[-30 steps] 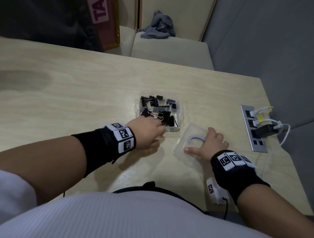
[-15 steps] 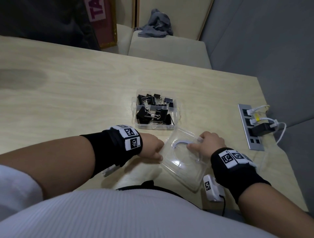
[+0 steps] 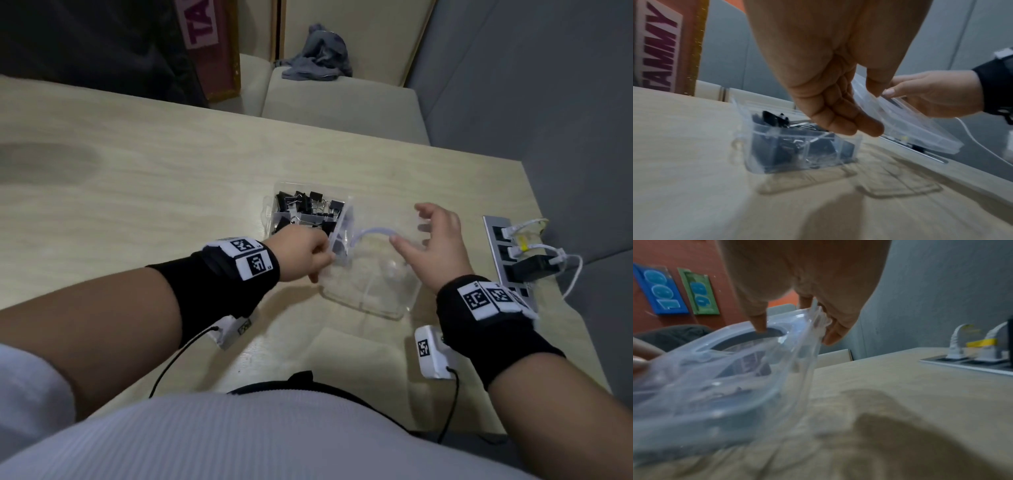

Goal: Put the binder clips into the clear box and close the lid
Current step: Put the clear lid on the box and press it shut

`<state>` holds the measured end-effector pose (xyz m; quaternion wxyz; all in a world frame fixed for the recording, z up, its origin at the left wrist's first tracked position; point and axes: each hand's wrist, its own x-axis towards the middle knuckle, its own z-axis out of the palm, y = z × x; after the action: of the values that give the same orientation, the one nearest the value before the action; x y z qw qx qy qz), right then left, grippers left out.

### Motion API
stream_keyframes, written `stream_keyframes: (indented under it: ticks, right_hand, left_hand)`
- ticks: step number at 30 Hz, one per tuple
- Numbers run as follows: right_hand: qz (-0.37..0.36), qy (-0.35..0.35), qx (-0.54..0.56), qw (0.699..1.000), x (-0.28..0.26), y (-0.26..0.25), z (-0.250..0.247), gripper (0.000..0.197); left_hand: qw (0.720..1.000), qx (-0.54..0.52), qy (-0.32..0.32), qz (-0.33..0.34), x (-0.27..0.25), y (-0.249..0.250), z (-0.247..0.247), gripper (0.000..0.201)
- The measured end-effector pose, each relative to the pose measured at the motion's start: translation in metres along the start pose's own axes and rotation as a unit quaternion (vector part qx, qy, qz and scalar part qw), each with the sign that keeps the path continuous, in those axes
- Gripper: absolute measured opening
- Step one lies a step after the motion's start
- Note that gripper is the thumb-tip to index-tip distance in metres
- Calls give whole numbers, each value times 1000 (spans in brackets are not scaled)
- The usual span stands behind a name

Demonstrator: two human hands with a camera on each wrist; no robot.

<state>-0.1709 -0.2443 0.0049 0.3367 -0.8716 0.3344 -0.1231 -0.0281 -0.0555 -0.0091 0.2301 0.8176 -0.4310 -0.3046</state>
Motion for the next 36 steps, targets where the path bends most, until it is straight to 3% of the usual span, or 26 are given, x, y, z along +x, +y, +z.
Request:
stream_keyframes:
  ticks: [2,5,9,15,21,27,30,36]
  right_hand:
    - [51,7,32,998,4,-8,7,67]
    - [108,-40,27,993,8,-20,21,69]
    - [87,-109,-17,990,16,-32,42,61]
    - [52,-159,-59,984,38,-43,54,47]
    - [56,-130,-91,986,52,-42,63,38]
    - [75,-102,-96,987,55,-35,69,32]
    - [76,-98,-97,988,54,-35,70,31]
    - [87,-75,-89,989,54,-36,70,26]
  left_hand:
    - [999,-33,31,-21,2,-6,-10,23]
    - [994,-40,73,-66,4,-19,-23,25]
    - [983,-80,100,-128,5,-41,-35,27]
    - [963,-101,136,-210,8,-53,-47,24]
    - [972,1,78,-222,15,-45,-47,40]
    - [969,144,31,-200,20,-38,-55,18]
    - [957,214,44,-190,25,-41,-56,23]
    - [962,152,100,-201,30,-48,-61,36]
